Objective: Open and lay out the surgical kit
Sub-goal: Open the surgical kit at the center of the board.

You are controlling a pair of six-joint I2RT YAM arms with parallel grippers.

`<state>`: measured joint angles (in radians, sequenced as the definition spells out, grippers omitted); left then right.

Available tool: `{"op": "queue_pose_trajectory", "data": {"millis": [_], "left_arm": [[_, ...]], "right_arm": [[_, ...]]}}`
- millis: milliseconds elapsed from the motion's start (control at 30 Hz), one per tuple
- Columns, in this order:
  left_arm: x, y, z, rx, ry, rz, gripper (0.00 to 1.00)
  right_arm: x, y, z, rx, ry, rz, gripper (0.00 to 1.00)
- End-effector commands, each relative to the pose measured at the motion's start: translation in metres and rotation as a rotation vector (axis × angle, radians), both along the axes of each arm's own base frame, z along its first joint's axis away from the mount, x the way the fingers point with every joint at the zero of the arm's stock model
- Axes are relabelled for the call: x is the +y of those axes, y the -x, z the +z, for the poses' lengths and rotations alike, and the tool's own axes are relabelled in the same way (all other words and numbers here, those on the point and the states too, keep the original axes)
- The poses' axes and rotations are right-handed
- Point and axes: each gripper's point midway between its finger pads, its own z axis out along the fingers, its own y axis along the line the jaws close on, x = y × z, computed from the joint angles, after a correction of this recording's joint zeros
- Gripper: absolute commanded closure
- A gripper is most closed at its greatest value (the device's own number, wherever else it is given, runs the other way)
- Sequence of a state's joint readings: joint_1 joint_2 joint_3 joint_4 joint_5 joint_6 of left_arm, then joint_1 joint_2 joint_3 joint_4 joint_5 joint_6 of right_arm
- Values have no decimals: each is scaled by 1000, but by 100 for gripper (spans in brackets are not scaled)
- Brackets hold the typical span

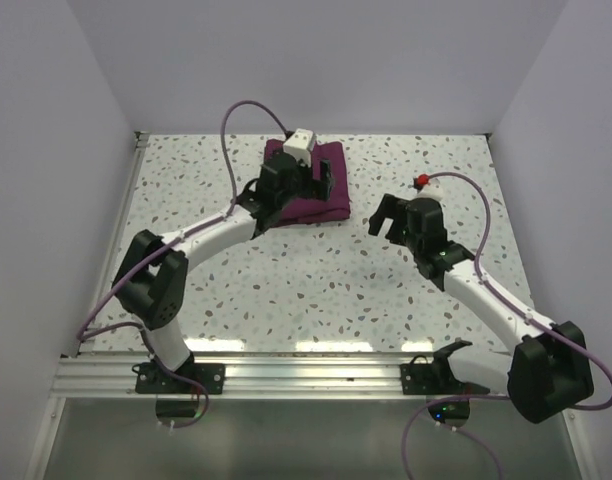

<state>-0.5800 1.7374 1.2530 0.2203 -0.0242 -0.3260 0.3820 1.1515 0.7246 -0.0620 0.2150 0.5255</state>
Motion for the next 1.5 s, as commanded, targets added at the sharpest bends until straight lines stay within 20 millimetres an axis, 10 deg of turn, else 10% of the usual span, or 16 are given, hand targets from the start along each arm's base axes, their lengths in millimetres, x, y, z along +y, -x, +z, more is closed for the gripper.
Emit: {"op": "queue_pose_trajectory", "data": {"millis": [0, 733, 1167, 1300, 1467], "left_arm": [[18, -9, -17, -30, -233, 168, 6], [1, 13, -112, 64, -561, 262, 22], [-12, 2, -116, 61, -556, 246, 49], [-16, -2, -109, 49, -538, 255, 100], [-10, -11, -65, -21, -466, 332, 100]], "right_arm": [[5, -7, 10, 3, -9, 6, 2], [7, -11, -13, 97, 32, 12, 3], [7, -11, -18, 118, 46, 18, 3], [7, -11, -19, 119, 49, 17, 4], [6, -12, -22, 129, 58, 18, 4]]}}
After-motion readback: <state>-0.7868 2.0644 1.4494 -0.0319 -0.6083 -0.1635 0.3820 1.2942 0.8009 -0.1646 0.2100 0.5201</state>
